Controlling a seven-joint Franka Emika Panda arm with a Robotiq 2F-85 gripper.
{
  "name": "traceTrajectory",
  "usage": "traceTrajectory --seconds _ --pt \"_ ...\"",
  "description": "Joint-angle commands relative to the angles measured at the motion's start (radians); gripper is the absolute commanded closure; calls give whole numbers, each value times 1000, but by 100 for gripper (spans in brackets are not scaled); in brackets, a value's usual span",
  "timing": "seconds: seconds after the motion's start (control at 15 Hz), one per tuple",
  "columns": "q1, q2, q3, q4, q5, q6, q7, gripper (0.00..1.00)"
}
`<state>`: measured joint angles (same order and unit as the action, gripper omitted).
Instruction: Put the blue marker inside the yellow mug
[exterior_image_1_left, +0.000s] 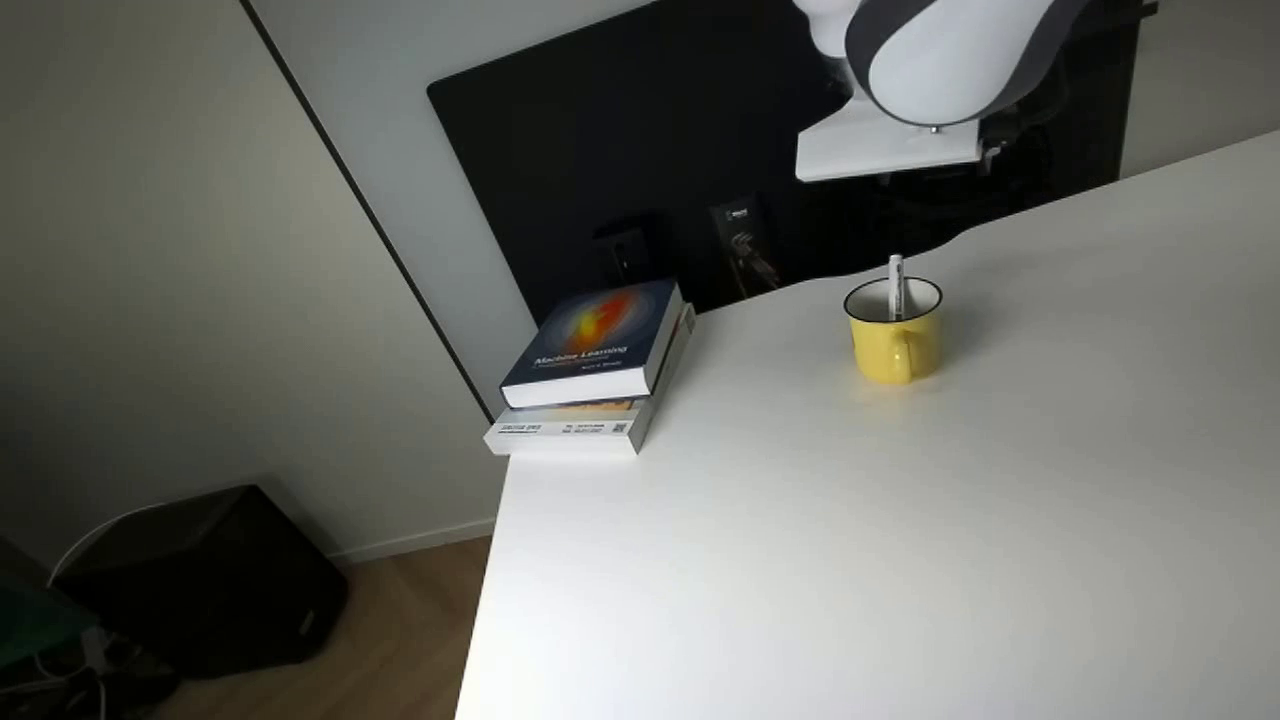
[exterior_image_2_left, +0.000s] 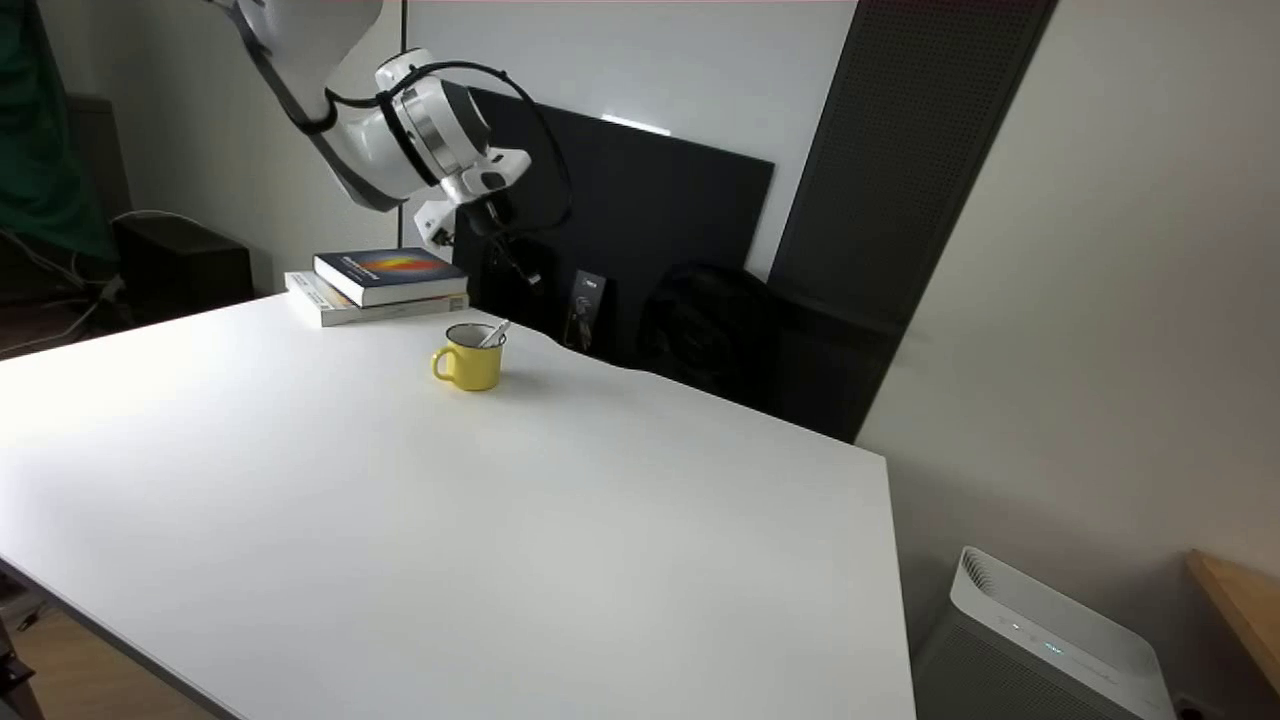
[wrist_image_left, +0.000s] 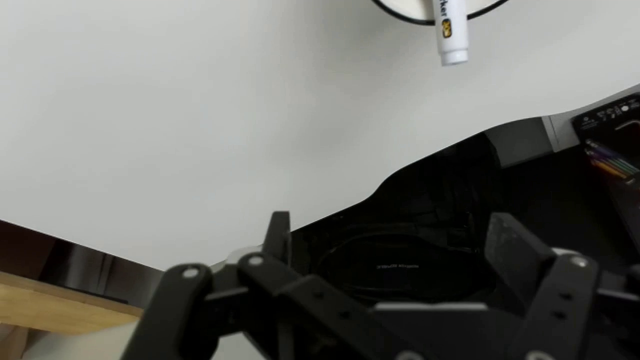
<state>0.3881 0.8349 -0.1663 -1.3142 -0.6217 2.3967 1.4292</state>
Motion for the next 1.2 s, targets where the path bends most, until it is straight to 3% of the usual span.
traceTrajectory --seconds 0.0,0.4,0.73,1.13 --pt "-69 -109 74 -58 142 -107 -179 0" --pt "-144 -181 131 -47 385 -372 -451 0" --pt "-160 -220 128 -53 453 -528 -533 0" --pt "-144 -178 116 -19 430 -495 -511 0"
